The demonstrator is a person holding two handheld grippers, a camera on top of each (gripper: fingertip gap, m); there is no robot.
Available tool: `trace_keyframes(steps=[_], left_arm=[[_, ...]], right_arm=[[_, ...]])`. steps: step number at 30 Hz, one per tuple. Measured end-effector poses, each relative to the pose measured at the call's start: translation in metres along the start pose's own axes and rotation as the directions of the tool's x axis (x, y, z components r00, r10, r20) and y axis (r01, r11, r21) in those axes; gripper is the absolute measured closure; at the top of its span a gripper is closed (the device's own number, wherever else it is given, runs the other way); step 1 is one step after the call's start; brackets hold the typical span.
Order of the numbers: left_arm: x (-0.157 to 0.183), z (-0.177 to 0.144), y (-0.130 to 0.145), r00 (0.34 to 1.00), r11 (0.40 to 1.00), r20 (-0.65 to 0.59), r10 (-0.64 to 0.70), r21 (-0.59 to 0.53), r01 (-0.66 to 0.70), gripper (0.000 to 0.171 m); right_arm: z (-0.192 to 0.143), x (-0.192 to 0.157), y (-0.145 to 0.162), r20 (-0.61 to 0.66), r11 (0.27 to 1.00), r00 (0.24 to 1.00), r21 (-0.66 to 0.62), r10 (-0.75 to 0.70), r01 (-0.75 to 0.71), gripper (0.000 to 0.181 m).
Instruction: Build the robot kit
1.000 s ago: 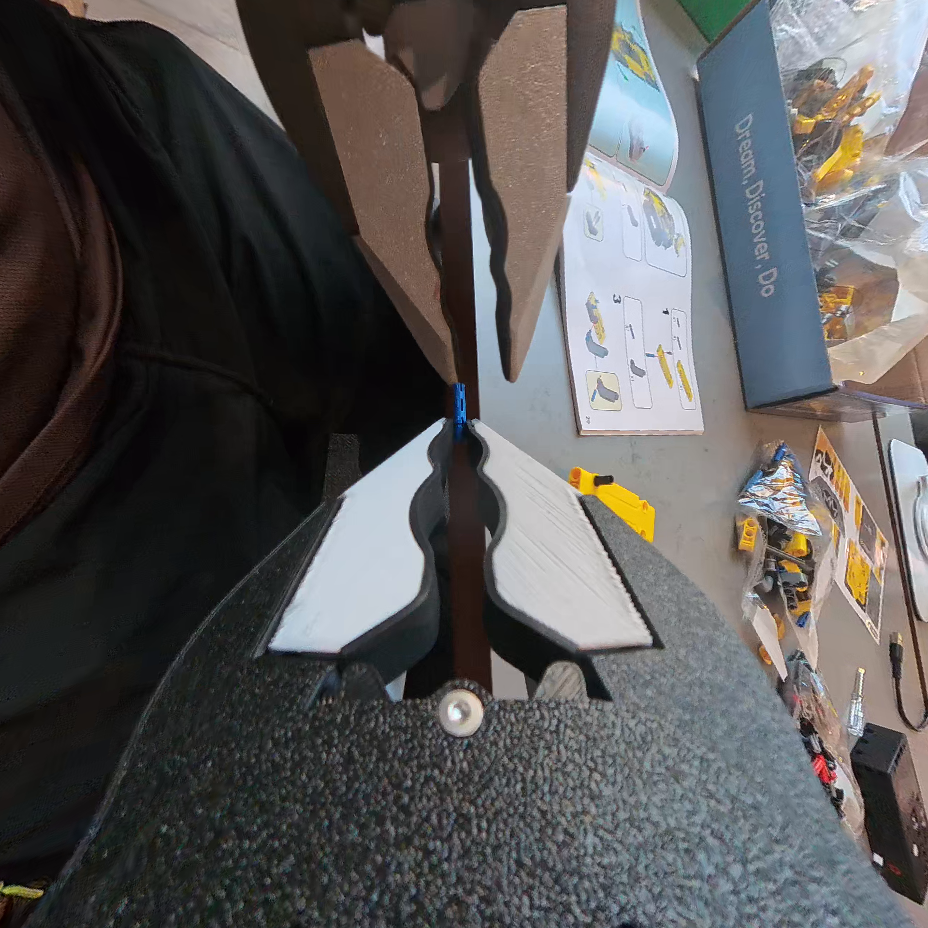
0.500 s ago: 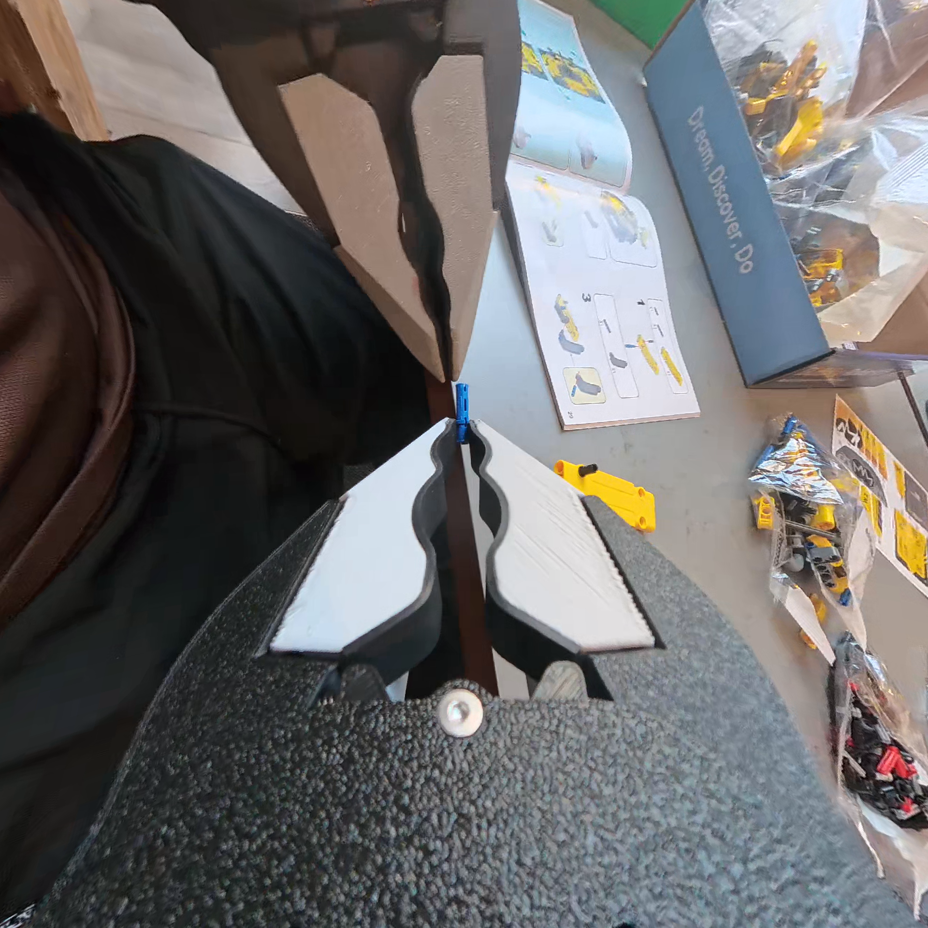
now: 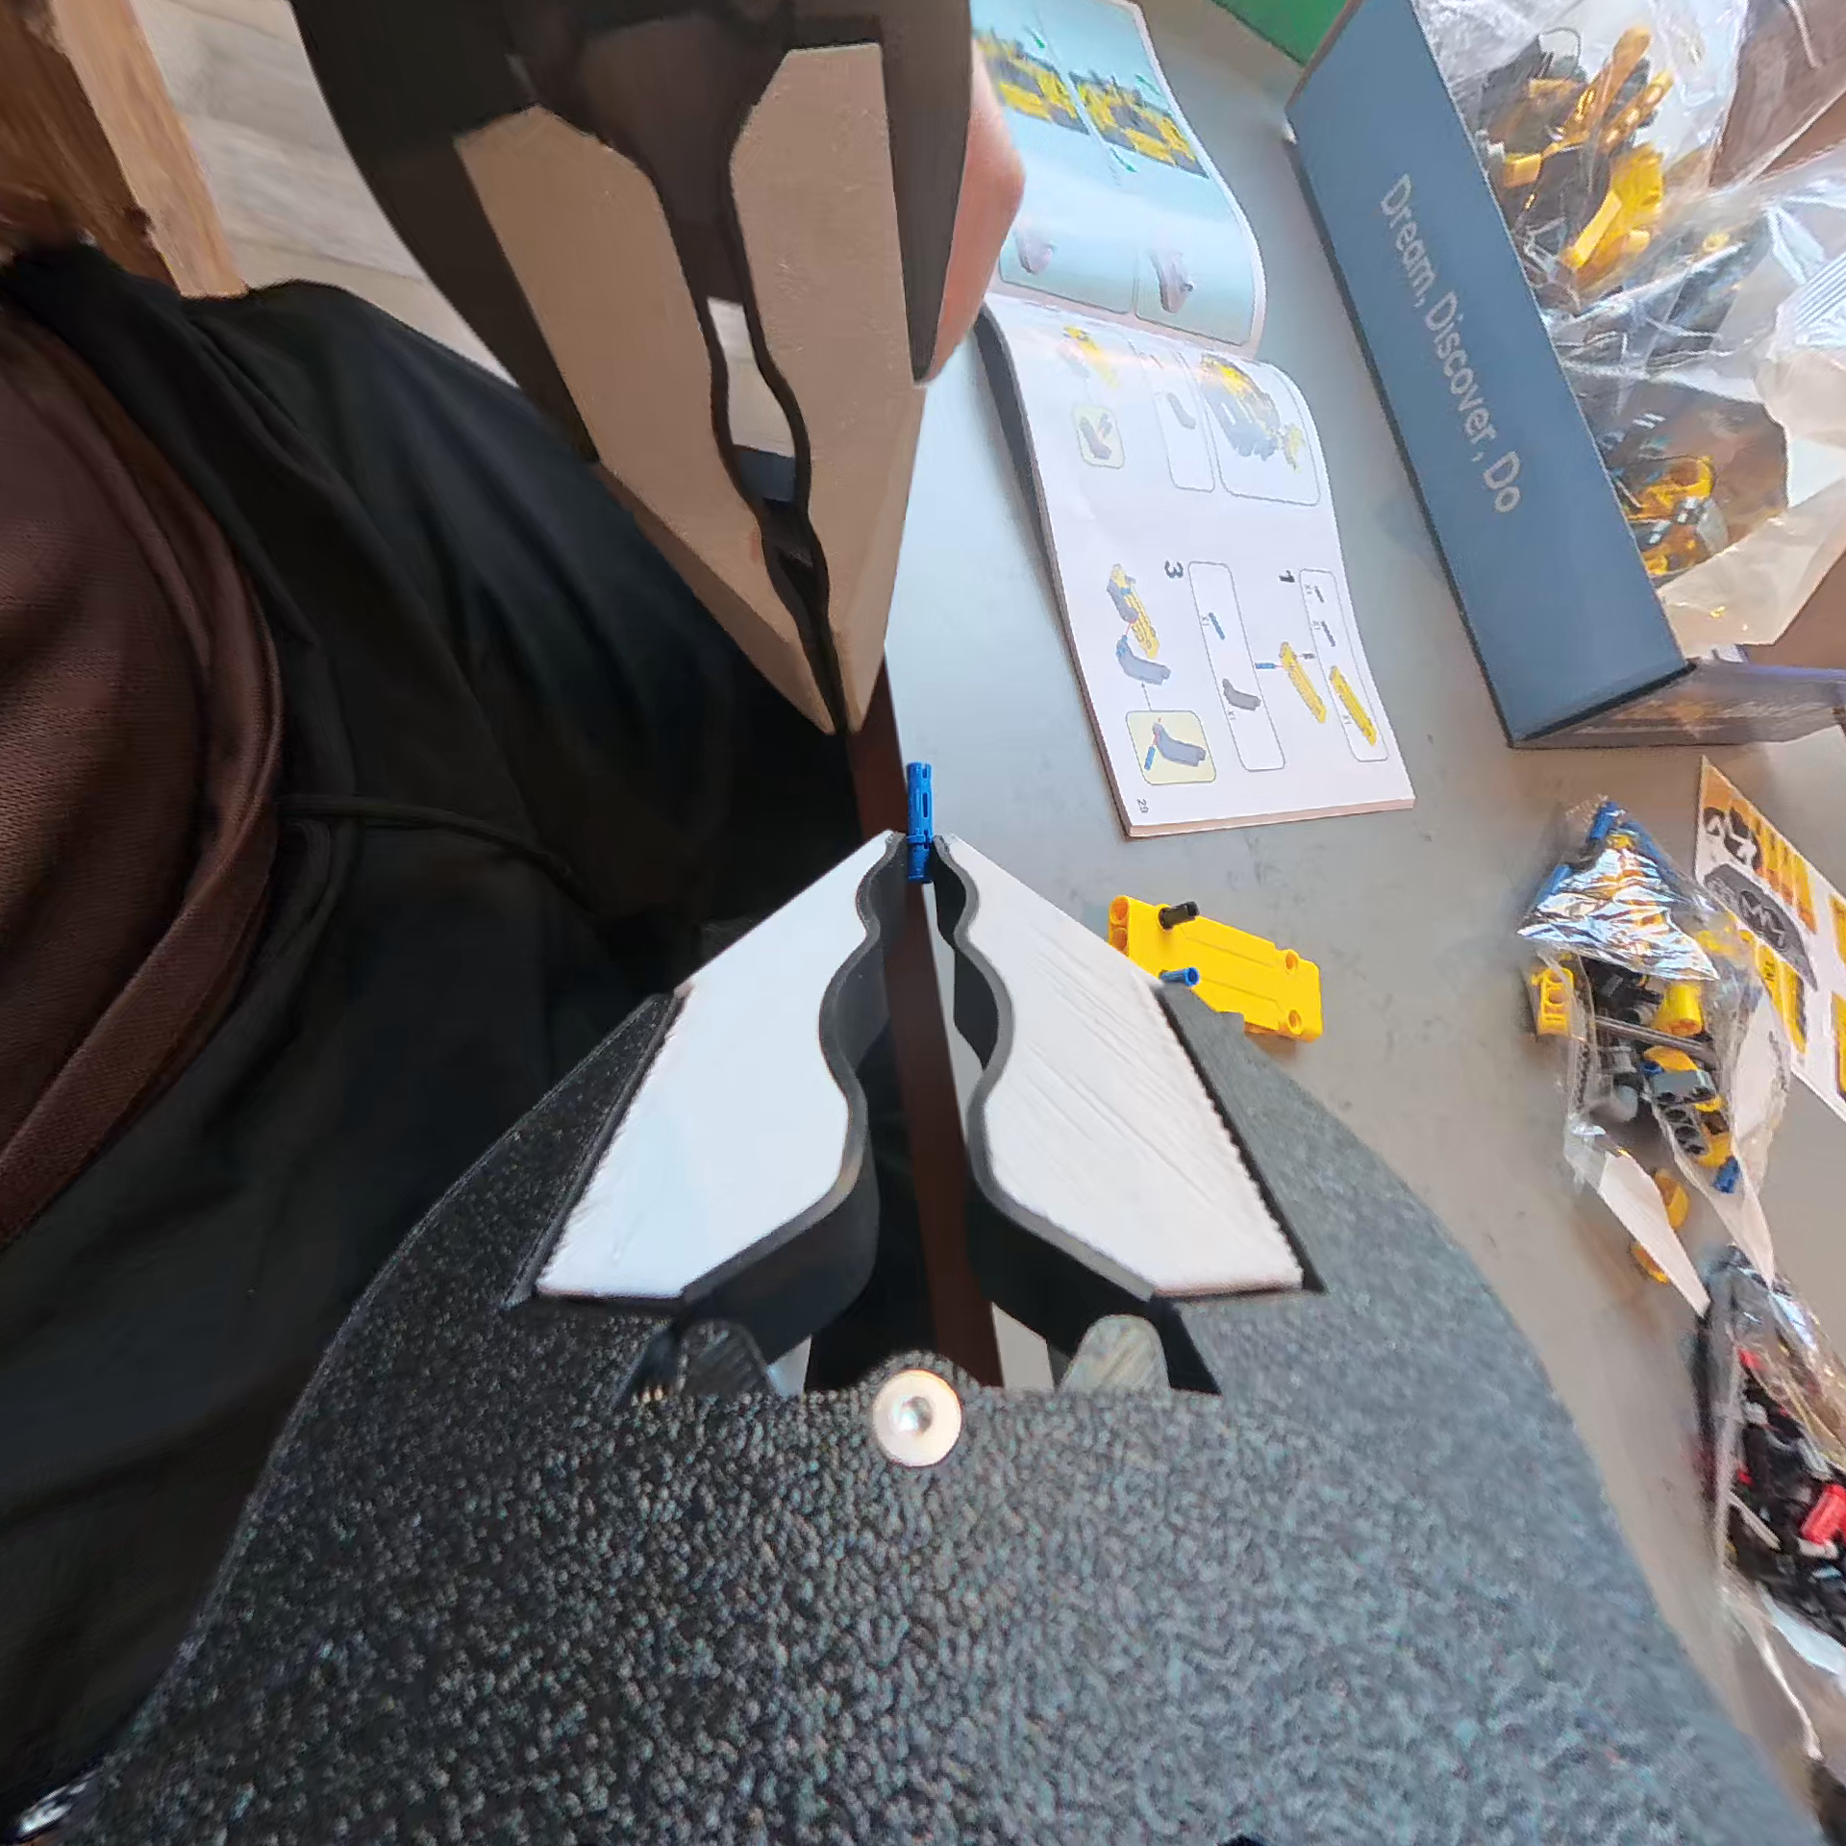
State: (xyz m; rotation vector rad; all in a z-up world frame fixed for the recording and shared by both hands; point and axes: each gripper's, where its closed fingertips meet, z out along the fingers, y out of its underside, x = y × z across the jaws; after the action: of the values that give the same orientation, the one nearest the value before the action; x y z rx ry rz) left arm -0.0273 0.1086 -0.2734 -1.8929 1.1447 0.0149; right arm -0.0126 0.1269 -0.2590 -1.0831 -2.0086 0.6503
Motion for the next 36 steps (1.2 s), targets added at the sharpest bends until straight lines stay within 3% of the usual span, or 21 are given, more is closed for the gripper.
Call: trace_keyframes(steps=[8, 12, 15, 18, 25, 36], left_arm=[[-0.016, 0.001, 0.004, 0.996, 0.999, 0.077, -0.045, -0.010, 0.046, 0.170], [-0.014, -0.003, 0.001, 0.996, 0.998, 0.056, -0.066, 0.017, 0.065, 0.157], [-0.001, -0.003, -0.006, 0.996, 0.996, -0.033, -0.081, 0.041, 0.083, 0.146], [-0.003, -0.003, -0.013, 0.999, 0.996, 0.018, -0.051, 0.073, 0.049, 0.145], [-0.003, -0.005, -0.016, 0.998, 0.994, 0.052, 0.047, 0.096, -0.052, 0.168], [0.000, -0.003, -0.015, 0.994, 0.991, 0.057, 0.090, 0.090, -0.095, 0.169]], right_arm=[[0.001, 0.000, 0.002, 0.003, 1.000, 1.000, -0.010, 0.009, -0.009, 0.176], [0.001, -0.001, -0.001, 0.000, 1.000, 1.000, -0.005, -0.001, 0.001, 0.176], [0.000, -0.002, -0.004, -0.001, 1.000, 1.000, 0.007, -0.007, 0.007, 0.176], [0.001, -0.005, -0.006, 0.012, 1.000, 1.000, 0.012, -0.010, 0.010, 0.176], [0.003, -0.012, -0.009, 0.022, 0.999, 0.999, 0.007, -0.045, 0.045, 0.176], [0.004, -0.014, -0.009, 0.012, 0.997, 0.997, -0.004, -0.082, 0.082, 0.176]])
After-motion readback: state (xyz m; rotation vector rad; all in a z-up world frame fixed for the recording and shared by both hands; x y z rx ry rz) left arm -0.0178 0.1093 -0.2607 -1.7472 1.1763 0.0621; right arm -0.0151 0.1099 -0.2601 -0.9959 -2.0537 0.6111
